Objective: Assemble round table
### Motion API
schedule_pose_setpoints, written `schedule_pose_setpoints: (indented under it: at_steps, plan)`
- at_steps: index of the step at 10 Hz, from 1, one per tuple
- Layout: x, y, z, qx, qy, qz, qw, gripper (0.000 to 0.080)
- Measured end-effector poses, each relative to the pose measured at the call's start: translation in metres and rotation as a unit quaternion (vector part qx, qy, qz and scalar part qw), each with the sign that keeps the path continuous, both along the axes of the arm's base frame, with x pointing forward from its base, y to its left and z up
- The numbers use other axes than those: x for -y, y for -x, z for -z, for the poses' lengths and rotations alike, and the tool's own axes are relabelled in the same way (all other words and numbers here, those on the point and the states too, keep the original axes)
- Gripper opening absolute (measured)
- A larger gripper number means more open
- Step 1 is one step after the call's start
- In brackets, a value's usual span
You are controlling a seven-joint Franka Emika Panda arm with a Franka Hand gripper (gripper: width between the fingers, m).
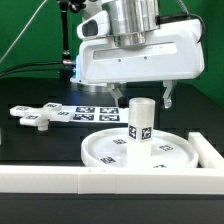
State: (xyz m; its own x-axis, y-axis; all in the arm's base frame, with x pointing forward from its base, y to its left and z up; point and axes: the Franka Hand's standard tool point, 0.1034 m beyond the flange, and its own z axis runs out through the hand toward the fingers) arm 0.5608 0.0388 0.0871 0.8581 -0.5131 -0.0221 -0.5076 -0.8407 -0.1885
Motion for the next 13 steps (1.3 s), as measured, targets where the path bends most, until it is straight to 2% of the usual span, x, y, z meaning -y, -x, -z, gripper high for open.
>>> schedule_pose_setpoints:
  at_steps: [2, 3, 4, 5, 6, 11, 13]
  plan:
    - [0.0004, 0.0000, 0.0000, 0.013, 0.006, -0.076, 0.997, 0.0649]
    - [-0.0007, -0.0005, -0.0012, 0.016, 0.015, -0.124, 0.992, 0.0649]
    - [-0.0024, -0.0012, -0.0015, 0.024, 0.034, -0.202, 0.978, 0.0649]
    - [-0.0050, -0.0013, -0.0012, 0.029, 0.050, -0.270, 0.961, 0.0649]
    - [-0.0052, -0.0006, 0.0007, 0.033, 0.057, -0.329, 0.942, 0.0649]
    - [-0.0014, -0.0004, 0.0029, 0.049, 0.065, -0.474, 0.877, 0.0649]
    - [-0.0080, -0.0041, 0.0005, 0.055, 0.082, -0.569, 0.817, 0.0649]
